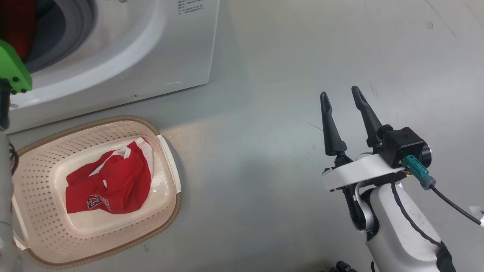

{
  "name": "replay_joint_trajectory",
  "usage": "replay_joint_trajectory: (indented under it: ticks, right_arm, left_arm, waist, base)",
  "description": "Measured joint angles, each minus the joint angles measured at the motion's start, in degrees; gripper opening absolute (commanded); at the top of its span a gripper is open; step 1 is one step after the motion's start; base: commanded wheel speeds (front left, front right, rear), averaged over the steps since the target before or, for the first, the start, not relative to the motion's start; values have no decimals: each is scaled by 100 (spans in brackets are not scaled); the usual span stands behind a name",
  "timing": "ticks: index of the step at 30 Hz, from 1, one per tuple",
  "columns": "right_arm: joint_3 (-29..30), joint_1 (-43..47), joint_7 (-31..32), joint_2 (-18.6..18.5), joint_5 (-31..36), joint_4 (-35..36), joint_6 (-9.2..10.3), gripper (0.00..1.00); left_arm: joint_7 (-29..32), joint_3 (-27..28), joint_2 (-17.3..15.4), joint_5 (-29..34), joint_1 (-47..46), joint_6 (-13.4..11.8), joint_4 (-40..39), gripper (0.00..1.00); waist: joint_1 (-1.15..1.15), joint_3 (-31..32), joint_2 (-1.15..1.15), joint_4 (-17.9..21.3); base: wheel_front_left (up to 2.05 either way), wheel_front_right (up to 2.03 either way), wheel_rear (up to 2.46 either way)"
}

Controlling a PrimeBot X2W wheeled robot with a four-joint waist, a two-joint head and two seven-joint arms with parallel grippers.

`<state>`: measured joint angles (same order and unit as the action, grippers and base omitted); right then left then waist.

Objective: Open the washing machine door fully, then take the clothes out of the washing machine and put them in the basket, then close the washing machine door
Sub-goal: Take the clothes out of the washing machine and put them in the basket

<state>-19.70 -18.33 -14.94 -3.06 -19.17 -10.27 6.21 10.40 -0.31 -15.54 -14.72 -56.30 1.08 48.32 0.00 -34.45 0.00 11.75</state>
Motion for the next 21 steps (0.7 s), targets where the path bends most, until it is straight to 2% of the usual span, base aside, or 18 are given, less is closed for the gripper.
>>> replay_joint_trajectory:
  ticks: [8,21]
  right_arm:
    - [123,2,0,-2,2,-143,0,100]
    - [301,202,0,-3,65,-374,-2,100]
  left_arm:
    - [-626,44,343,-209,83,233,167,0]
    - [-1372,-66,761,-393,945,461,439,0]
  waist:
    - [0,304,0,-156]
    - [0,955,0,-473]
  base:
    - [0,0,0]
    - [0,0,0]
